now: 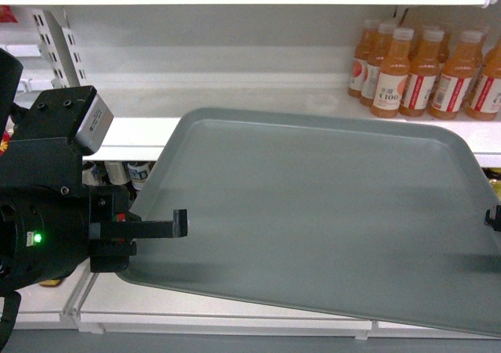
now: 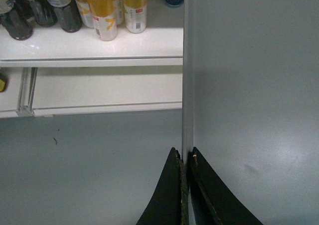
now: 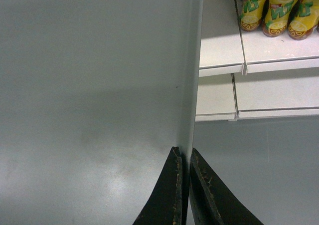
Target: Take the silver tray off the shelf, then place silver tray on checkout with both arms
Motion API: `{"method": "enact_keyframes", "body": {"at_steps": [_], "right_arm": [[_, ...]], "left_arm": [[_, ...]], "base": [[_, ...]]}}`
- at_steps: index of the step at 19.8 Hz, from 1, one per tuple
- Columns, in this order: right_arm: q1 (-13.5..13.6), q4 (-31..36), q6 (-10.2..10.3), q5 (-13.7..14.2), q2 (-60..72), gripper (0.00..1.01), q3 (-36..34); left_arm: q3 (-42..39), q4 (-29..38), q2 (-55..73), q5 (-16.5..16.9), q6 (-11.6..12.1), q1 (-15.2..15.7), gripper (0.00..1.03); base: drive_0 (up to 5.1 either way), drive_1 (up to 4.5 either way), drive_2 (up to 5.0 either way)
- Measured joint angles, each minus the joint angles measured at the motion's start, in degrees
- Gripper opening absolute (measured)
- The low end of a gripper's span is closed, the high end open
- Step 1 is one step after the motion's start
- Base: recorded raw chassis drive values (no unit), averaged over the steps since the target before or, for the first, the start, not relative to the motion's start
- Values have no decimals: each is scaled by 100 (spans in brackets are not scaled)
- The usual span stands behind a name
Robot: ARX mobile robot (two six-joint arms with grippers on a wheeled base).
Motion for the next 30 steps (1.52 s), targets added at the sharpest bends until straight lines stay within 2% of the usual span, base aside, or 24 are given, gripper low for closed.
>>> {"method": "enact_keyframes", "body": {"at_steps": [3, 30], "right_arm": [[-7, 7, 0, -4, -2, 3, 2], [-7, -4, 2, -2, 0, 3, 2]], "left_arm": [[0, 22, 0, 0, 0, -13, 2], [0, 20, 0, -15, 0, -13, 2]], "base": [[264, -502, 231], [19, -405, 443]]}}
